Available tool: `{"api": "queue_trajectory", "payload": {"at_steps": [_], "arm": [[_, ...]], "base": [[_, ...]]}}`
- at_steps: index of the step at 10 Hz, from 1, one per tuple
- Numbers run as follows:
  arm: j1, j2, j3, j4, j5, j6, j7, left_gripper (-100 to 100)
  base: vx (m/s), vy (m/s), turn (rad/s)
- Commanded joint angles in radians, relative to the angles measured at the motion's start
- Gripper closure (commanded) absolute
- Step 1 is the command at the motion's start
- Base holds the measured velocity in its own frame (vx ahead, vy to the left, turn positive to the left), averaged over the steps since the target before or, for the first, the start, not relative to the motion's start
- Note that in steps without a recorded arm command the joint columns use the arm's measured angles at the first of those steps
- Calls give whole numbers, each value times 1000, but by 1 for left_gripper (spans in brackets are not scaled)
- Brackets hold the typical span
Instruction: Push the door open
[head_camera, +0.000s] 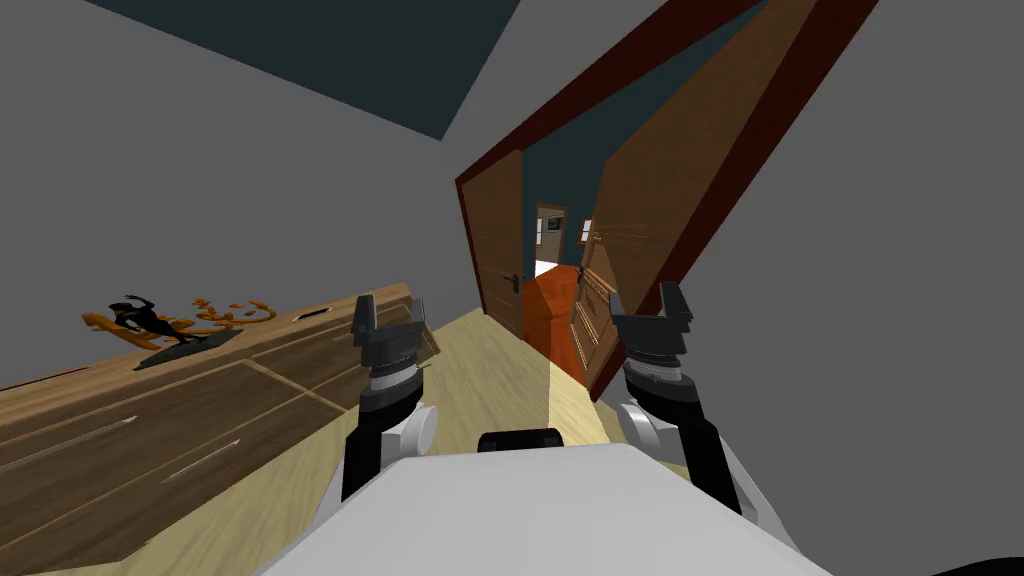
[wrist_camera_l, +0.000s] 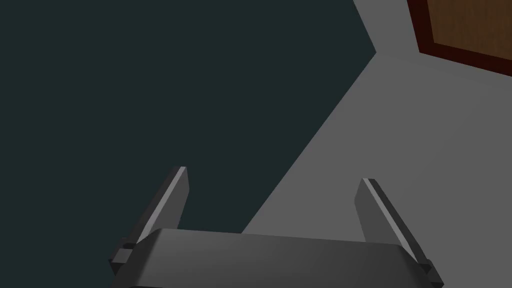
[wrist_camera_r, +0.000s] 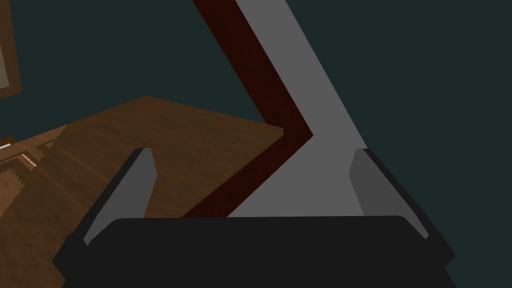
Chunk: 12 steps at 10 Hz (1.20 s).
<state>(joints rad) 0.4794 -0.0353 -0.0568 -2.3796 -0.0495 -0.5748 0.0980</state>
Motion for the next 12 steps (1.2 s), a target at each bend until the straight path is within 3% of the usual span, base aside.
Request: {"api": "queue_trajectory", "payload": {"at_steps": [1, 6, 12], "arm": [[-16, 12, 12, 28, -3, 4, -1, -100], [-82, 48, 62, 146, -16, 19, -3, -100], [-148, 73, 111, 261, -29, 34, -6, -100]], "base": [[47, 28, -144], [103, 85, -187], [83, 81, -164]]}}
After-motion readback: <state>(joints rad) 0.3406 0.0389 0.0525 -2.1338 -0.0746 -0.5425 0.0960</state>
